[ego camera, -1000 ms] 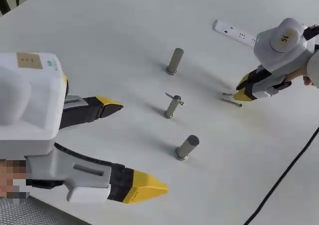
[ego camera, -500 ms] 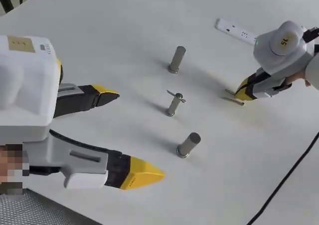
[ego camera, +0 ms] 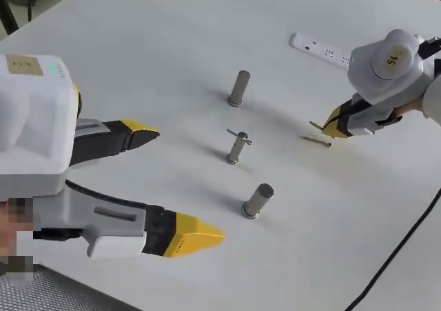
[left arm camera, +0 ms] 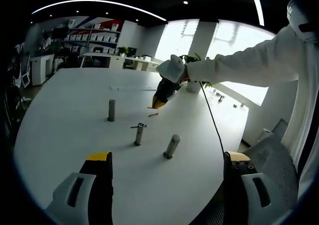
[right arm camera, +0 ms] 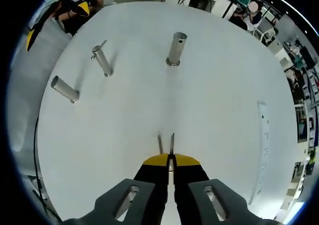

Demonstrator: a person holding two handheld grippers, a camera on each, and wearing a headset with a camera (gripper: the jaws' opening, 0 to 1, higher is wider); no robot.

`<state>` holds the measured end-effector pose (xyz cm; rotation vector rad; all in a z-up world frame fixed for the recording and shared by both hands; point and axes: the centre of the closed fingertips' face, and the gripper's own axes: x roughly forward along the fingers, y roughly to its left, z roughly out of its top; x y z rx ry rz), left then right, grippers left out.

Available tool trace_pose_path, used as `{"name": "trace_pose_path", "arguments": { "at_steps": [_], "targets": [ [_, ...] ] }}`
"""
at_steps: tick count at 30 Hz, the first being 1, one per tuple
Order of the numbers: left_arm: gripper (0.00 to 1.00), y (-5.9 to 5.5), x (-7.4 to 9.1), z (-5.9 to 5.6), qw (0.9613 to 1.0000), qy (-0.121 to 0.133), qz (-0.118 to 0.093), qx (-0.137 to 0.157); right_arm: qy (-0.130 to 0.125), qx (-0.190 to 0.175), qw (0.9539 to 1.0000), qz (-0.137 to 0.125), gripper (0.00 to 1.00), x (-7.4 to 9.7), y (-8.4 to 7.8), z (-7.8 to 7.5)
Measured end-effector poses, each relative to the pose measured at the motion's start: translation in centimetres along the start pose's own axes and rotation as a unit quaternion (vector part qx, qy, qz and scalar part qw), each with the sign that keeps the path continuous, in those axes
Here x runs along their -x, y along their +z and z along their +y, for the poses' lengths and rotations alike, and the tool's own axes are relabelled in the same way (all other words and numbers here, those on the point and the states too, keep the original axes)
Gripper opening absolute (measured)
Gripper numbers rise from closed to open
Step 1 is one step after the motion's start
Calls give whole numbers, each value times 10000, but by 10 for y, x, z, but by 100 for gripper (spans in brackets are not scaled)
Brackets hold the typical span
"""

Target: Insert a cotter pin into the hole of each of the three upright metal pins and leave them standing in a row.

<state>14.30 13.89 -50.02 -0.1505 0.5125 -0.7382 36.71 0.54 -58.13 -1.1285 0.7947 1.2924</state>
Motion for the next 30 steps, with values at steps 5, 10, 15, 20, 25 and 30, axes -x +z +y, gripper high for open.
{"name": "trace_pose_path", "arguments": {
  "at_steps": [5, 10, 15, 20, 25, 30],
  "targets": [
    [84, 9, -1, 0, 9997, -100, -183, 93, -483, -98, 9968, -636, 0, 30, 23, 2],
    [79, 26, -7, -3, 9992, -234, -318, 11, -818, -1, 9918, -984, 0, 58, 34, 17],
    [65, 46, -17, -8, 9982, -404, -445, 29, -1030, 14, 9869, -1243, 0, 75, 39, 27],
    [56, 62, -24, -13, 9973, -497, -525, -85, -1289, -66, 9791, -1571, 0, 93, 49, 41],
    [53, 70, -30, -22, 9963, -667, -535, -59, -1564, -277, 9691, -1888, 0, 107, 55, 63],
    [52, 77, -35, -26, 9956, -719, -577, -189, -1804, -372, 9631, -1964, 0, 117, 59, 88]
  ]
}}
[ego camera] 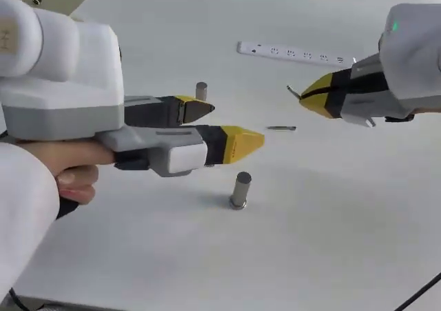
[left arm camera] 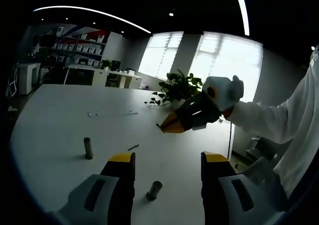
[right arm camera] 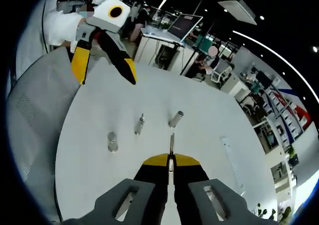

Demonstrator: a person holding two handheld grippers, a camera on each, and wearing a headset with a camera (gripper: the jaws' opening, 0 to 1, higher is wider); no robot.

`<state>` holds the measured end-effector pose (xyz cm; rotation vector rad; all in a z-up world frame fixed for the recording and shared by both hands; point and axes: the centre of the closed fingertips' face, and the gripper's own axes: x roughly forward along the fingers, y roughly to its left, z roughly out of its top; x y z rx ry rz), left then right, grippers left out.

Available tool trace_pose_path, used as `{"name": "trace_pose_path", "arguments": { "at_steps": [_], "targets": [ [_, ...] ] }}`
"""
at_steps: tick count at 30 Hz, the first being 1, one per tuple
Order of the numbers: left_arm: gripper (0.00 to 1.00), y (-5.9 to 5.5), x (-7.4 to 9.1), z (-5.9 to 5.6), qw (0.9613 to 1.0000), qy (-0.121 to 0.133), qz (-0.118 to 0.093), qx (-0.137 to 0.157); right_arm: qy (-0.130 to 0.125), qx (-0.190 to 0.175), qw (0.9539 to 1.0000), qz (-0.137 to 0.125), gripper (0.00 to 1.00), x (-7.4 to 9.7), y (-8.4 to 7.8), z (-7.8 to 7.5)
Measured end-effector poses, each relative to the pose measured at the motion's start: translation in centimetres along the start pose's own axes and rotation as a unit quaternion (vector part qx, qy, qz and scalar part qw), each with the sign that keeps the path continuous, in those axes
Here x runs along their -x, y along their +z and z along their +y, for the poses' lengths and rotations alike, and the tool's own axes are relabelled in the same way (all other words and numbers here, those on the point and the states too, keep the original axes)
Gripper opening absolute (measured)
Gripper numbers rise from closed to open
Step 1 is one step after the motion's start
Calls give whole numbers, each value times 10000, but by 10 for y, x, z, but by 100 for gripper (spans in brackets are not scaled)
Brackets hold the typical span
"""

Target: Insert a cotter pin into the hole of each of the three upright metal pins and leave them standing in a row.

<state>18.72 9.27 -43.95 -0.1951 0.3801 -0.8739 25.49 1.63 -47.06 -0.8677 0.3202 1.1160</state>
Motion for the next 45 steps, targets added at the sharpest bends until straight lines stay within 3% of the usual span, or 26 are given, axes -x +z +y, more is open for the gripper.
{"name": "trace_pose_path", "arguments": {
  "at_steps": [2, 3, 4, 7, 10, 13, 18, 25, 39, 45],
  "targets": [
    [51, 2, -1, 2, 10000, 30, -39, -41, -22, -47, 10000, -19, 0, 4, 2, 6],
    [51, 4, -3, 0, 10000, -20, -51, -32, 157, -262, 9994, -140, 0, 8, 6, 20],
    [49, 5, -4, 0, 10000, -40, -59, -3, 188, -393, 9988, -222, 0, 9, 9, 24],
    [44, 6, -6, -1, 9999, -126, -58, 80, 91, -314, 9992, -237, 0, 17, 13, 32],
    [36, 5, -7, -8, 9995, -325, 1, 48, -12, -282, 9993, -226, 0, 23, 16, 39],
    [30, 5, -9, -16, 9986, -493, 19, 205, -179, -300, 9990, -269, 0, 27, 19, 45],
    [30, -7, -14, -25, 9968, -679, 332, 254, -430, -420, 9977, -311, 0, 31, 18, 55],
    [29, -17, -26, -35, 9944, -841, 524, 360, -556, -589, 9963, -277, 0, 30, 13, 71],
    [19, -41, -46, -44, 9877, -1022, 991, 652, -500, -595, 9969, -146, 0, 28, 8, 88],
    [9, -47, -49, -48, 9819, -1109, 1122, 1046, -451, -509, 9977, -78, 0, 28, 8, 92]
  ]
}}
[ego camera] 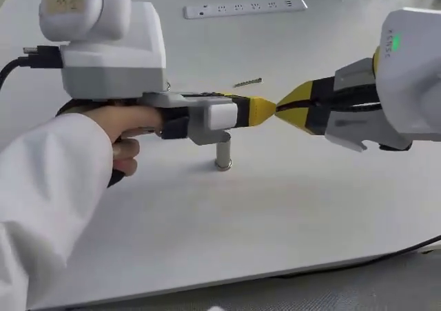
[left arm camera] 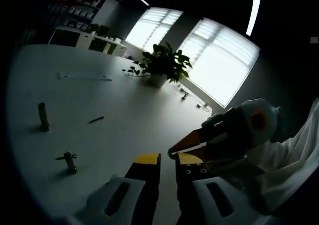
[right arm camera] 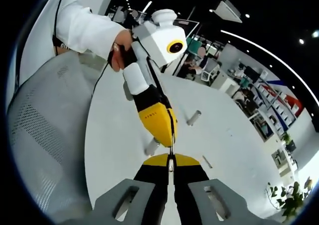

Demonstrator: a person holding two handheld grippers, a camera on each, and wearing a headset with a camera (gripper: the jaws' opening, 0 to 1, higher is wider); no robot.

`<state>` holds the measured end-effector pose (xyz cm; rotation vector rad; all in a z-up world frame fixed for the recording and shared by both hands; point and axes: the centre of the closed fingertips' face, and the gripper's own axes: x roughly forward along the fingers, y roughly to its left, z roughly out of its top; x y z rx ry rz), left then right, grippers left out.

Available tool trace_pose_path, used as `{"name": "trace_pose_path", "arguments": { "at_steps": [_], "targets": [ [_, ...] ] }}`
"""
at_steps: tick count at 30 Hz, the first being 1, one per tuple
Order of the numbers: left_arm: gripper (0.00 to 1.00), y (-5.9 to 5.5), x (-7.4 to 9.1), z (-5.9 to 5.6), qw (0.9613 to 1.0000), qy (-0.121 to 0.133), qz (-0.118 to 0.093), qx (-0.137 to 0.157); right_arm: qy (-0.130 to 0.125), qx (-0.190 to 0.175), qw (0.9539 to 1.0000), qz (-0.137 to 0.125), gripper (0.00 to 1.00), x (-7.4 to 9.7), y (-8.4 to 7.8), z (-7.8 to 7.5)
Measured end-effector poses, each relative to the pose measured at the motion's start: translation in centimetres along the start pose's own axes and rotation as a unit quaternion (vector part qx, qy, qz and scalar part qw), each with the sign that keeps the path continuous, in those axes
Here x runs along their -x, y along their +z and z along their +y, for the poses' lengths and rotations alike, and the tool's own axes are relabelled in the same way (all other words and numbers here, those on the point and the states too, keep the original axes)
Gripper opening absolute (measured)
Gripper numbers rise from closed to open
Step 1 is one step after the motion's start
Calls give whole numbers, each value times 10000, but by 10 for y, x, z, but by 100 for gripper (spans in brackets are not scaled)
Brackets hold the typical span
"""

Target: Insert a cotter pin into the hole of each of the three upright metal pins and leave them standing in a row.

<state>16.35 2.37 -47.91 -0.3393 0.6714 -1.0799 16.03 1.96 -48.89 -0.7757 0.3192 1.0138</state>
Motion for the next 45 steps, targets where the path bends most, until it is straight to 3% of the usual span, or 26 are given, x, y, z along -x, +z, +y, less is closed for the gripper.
{"name": "trace_pose_path", "arguments": {
  "at_steps": [8, 22, 30, 37, 40, 45],
  "targets": [
    [3, -5, -3, -5, 9996, -164, 87, 203, -24, 176, 9998, 66, 0, -1, 1, 2],
    [2, -8, -4, -11, 9988, -228, 175, 396, -2, 318, 9995, 58, 0, -1, 6, 3],
    [1, -6, -4, -6, 9989, -181, 134, 401, 2, 368, 9993, 56, 0, -2, 5, 3],
    [0, -12, -4, -4, 9991, -110, 295, 274, 96, 455, 9989, 26, 0, -4, 1, 9],
    [0, -10, -2, 0, 9990, -111, 278, 346, 77, 376, 9993, -42, 0, -5, 2, 9],
    [0, -10, 2, 2, 9990, -129, 268, 349, 71, 256, 9996, 122, 17, -7, -6, 7]
  ]
}}
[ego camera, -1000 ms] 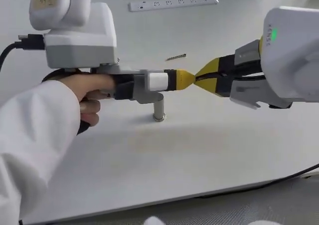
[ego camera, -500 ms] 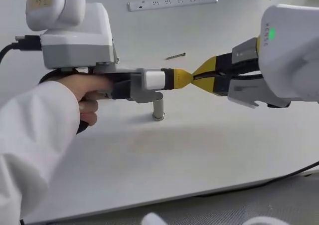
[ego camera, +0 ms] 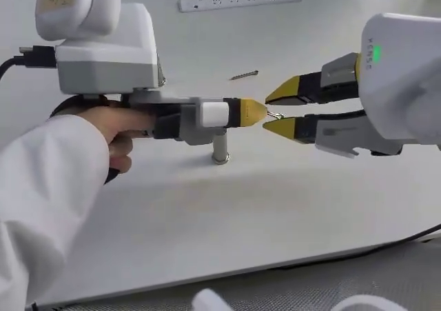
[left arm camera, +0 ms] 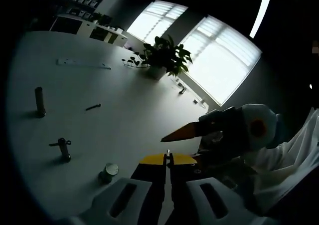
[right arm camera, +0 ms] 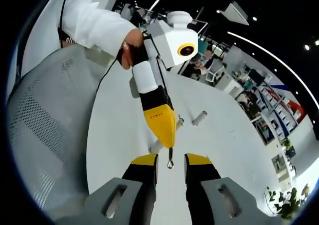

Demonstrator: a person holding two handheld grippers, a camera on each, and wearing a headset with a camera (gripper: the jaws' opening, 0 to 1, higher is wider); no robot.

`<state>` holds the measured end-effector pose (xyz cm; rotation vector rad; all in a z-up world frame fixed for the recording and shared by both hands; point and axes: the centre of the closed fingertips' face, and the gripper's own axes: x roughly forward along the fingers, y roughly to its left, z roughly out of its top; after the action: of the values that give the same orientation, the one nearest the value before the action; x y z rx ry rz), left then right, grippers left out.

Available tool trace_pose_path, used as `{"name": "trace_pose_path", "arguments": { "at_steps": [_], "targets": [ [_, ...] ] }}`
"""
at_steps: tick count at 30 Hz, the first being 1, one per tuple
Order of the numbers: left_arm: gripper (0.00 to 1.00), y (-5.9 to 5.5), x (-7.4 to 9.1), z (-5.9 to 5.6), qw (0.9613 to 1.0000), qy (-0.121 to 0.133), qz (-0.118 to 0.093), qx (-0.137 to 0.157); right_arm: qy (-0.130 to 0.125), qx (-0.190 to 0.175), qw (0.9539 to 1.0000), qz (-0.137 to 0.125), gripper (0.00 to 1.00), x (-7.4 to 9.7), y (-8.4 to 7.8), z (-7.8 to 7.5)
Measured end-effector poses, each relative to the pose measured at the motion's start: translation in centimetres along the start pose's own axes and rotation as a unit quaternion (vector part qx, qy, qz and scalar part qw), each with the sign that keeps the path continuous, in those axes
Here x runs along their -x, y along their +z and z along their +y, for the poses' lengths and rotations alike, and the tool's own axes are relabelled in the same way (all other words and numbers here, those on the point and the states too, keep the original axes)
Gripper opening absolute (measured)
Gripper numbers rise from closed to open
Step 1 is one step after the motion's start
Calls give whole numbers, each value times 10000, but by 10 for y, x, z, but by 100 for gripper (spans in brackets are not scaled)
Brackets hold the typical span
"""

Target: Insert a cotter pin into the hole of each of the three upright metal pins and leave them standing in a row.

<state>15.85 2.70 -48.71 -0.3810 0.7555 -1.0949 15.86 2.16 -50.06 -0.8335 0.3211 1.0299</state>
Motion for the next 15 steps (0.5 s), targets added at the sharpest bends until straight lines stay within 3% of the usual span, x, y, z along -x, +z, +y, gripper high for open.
{"name": "trace_pose_path", "arguments": {
  "at_steps": [3, 6, 7, 10, 12, 13, 15],
  "targets": [
    [0, 0, 6, 2, 9998, 92, -53, -191, 100, -391, 9992, 32, 18, 1, -6, 3],
    [0, -6, 11, 0, 9985, 173, 12, -510, 263, -1019, 9941, -280, 19, 0, -4, 7],
    [0, -7, 14, -1, 9970, 190, 21, -751, 265, -1133, 9925, -372, 20, 0, -2, 6],
    [0, -10, 20, -4, 9933, 150, 30, -1147, 516, -1635, 9833, -614, 18, 1, 2, 13],
    [0, -11, 24, -10, 9889, 21, 12, -1486, 731, -2045, 9731, -772, 16, 2, 4, 18],
    [0, -12, 27, -14, 9863, -76, 31, -1646, 814, -2185, 9686, -865, 17, 1, 11, 24],
    [0, -10, 31, -21, 9793, -212, -70, -2012, 885, -2290, 9645, -970, 17, 2, 14, 26]
  ]
}}
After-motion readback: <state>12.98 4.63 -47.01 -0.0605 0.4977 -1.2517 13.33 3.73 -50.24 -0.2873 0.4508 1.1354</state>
